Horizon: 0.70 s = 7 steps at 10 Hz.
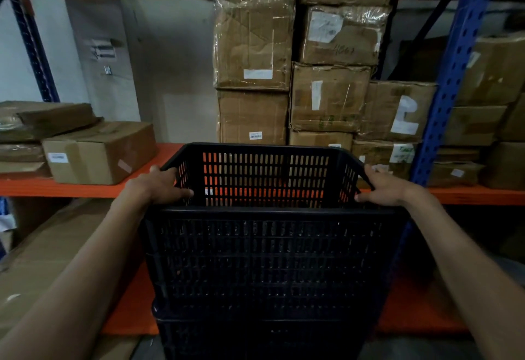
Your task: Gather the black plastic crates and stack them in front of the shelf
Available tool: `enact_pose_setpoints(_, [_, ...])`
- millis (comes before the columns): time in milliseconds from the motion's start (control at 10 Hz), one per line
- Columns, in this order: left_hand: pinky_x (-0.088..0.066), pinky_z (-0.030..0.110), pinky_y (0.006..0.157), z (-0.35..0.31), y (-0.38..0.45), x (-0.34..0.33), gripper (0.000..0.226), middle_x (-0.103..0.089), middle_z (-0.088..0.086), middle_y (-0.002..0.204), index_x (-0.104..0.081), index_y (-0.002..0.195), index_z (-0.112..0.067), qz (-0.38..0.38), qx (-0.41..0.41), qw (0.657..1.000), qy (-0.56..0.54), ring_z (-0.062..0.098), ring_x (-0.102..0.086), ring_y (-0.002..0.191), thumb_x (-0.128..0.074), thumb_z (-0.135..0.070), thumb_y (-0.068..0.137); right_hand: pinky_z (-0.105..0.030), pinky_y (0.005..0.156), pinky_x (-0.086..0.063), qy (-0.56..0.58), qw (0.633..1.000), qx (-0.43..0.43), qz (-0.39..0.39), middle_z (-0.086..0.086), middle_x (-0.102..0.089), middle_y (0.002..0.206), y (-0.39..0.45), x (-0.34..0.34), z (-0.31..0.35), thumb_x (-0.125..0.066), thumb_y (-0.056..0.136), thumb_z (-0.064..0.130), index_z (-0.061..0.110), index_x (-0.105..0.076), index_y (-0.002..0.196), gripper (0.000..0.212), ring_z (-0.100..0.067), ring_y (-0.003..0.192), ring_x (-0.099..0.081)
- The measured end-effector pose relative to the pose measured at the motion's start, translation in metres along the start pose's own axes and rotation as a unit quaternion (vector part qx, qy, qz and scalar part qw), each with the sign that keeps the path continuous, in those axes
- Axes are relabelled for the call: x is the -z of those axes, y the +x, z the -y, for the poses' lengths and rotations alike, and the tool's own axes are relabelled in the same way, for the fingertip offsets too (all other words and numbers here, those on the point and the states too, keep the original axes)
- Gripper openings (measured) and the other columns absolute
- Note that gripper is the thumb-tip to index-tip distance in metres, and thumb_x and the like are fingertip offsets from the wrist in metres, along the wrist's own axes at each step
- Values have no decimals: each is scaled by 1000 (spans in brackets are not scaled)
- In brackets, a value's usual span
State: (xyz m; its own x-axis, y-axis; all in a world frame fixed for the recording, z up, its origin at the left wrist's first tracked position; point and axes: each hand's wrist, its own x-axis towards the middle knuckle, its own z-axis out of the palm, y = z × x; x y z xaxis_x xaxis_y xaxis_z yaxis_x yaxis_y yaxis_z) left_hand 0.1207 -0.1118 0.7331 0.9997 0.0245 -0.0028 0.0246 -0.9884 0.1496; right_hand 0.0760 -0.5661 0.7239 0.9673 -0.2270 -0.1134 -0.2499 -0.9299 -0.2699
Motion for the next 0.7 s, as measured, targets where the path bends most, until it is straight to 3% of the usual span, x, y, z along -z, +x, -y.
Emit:
enact_pose_setpoints(200, [-28,51,115,-4,-5,-1,86,-11,18,160,-22,150,-36,15,0,1000,28,42,-25,143,-55,-69,78,-40,115,-24,25,1000,3,-14,-12,0,162,-4,-3,0,-62,87,45,12,-3,154,94,-31,148,-11])
enact_pose_setpoints(300, [-21,56,115,-3,-12,0,76,1,17,162,-32,147,-34,-1,-1,1000,11,43,-11,147,-59,-60,80,-43,108,-36,3,998,18,-61,-15,-21,150,-7,-4,2,-66,84,45,17,-28,147,78,-36,136,-31])
enact_pose_setpoints(400, [-26,62,112,-3,-17,5,64,-29,20,151,-47,138,-31,-64,-27,997,-21,44,-27,140,-60,-56,80,-49,99,-43,-20,986,55,-158,-12,-44,130,-16,-1,4,-64,80,49,26,-46,136,63,-35,124,-43])
enact_pose_setpoints(500, [-40,58,102,-4,-33,4,45,-53,12,133,-60,124,-31,-173,-51,982,-57,37,-50,123,-61,-45,81,-49,85,-51,8,951,89,-296,0,-64,102,-35,-2,6,-58,85,45,30,-61,115,34,-27,101,-61])
enact_pose_setpoints(600, [-42,54,98,-17,-50,3,34,-66,3,120,-63,115,-34,-230,-81,968,-56,29,-59,113,-59,-43,82,-42,78,-54,68,932,111,-339,6,-65,81,-55,-2,15,-56,90,39,29,-67,98,18,-19,84,-65])
enact_pose_setpoints(700, [-47,47,93,-25,-51,-1,30,-70,-1,111,-66,109,-32,-234,-101,961,-107,24,-64,105,-59,-46,84,-33,66,-55,93,930,129,-332,8,-67,76,-60,-7,19,-55,90,45,27,-71,91,24,-11,72,-63])
